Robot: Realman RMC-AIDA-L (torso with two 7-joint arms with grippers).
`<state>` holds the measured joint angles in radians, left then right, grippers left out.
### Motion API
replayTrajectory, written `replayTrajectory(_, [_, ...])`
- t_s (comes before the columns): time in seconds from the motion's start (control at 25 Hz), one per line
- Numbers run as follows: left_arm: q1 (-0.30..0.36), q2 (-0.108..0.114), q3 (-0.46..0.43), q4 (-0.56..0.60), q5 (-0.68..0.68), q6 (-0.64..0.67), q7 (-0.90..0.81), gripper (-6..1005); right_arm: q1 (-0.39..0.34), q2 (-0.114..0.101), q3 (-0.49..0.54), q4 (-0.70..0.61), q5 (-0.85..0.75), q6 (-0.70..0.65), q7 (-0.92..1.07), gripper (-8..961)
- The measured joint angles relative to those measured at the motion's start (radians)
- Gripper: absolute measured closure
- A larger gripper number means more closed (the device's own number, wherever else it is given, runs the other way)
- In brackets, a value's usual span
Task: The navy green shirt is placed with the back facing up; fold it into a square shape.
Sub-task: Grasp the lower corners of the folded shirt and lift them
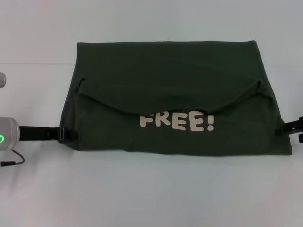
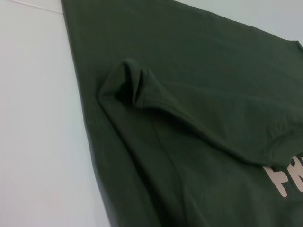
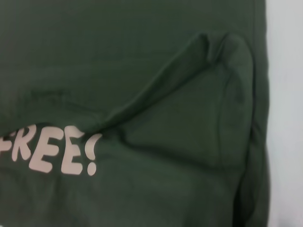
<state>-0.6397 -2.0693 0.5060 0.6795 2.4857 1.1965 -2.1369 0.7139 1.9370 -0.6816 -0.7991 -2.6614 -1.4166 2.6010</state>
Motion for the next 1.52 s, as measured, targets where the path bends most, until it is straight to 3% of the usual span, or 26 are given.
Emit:
replayTrajectory(0.76, [-0.012,0.005,0.000,0.002,-0.005,-0.005,0.000,984,0.015,0.040,-0.004,0.069,0.004,0.100,-0.028,55])
replayTrajectory(1.0, [-0.012,0.006,0.000,0.002,-0.005,-0.005,-0.001,984,0.018,0.046,-0.008,0.064,-0.001,0.101,-0.042,147])
replayTrajectory(1.2, [-0.011,0.006,-0.001,0.002,-0.005,-0.005,-0.002,984,0.018,0.046,-0.013,0.065,-0.001,0.101,-0.043,354])
replayTrajectory(1.52, [-0.012,0.006,-0.001,0.003,-0.005,-0.003,-0.002,983,0.015,0.046,-0.012,0.064,0.004,0.102,-0.042,597])
